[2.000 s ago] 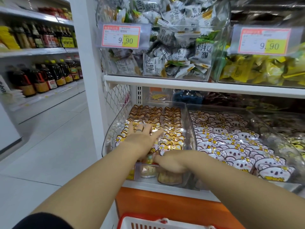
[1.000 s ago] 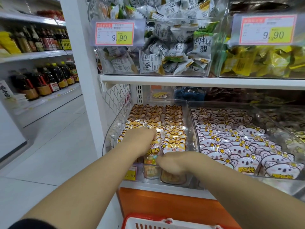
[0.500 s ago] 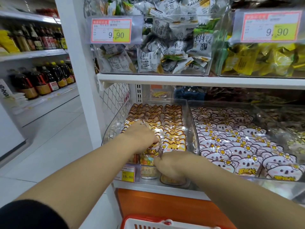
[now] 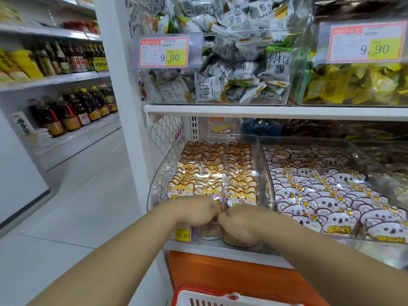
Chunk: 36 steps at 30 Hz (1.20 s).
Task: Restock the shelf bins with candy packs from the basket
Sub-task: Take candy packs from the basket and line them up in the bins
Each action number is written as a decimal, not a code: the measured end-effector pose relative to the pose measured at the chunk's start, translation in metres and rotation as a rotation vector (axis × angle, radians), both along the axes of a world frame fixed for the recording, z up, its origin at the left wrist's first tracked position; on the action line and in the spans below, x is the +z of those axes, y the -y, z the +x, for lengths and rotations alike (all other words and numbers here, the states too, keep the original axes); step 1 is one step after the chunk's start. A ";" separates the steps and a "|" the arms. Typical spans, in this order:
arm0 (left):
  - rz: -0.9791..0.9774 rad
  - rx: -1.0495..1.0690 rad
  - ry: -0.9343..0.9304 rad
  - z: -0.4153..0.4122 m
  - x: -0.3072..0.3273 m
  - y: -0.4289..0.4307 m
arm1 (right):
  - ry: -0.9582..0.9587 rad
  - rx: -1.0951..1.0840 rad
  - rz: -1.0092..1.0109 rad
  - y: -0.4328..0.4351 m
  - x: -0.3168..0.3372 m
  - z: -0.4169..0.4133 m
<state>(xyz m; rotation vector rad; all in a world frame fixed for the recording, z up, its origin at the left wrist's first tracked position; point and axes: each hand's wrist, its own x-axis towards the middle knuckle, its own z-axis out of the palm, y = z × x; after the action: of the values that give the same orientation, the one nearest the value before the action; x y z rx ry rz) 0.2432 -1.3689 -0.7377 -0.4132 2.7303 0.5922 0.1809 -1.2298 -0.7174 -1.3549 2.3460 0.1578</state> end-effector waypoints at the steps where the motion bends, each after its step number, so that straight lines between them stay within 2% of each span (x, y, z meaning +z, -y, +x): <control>1: 0.026 0.016 0.027 -0.004 -0.001 0.002 | 0.017 -0.024 -0.004 0.000 0.000 0.000; 4: 0.036 -0.028 0.132 -0.013 0.001 0.004 | 0.105 -0.095 -0.027 0.002 -0.001 -0.003; 11: 0.060 -0.014 0.214 -0.015 -0.006 0.020 | 0.184 -0.124 0.108 0.016 0.010 -0.004; 17: 0.084 0.008 0.243 -0.020 0.002 0.013 | 0.104 -0.205 0.109 0.024 0.016 -0.008; 21: 0.024 0.001 0.318 -0.018 0.008 0.008 | -0.056 -0.073 0.178 0.020 0.018 -0.014; 24: -0.032 0.008 0.382 -0.018 0.012 0.003 | -0.064 -0.007 0.209 0.009 0.021 -0.010; 27: -0.058 0.062 0.302 -0.018 0.013 0.002 | -0.080 0.107 0.212 0.003 0.022 -0.007; 30: -0.047 0.050 0.233 -0.012 0.010 0.005 | -0.132 0.124 0.062 -0.006 0.024 -0.004; 33: 0.038 0.075 0.173 -0.005 0.005 0.015 | -0.319 0.216 -0.055 -0.022 0.023 0.002; 36: 0.078 0.112 0.092 -0.007 0.003 0.019 | -0.471 0.240 -0.056 -0.035 0.014 0.005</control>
<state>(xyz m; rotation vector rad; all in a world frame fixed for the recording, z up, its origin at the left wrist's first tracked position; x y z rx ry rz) 0.2360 -1.3879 -0.7351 -0.5620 2.6006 0.6886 0.1857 -1.1945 -0.7030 -1.7846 2.5586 0.5390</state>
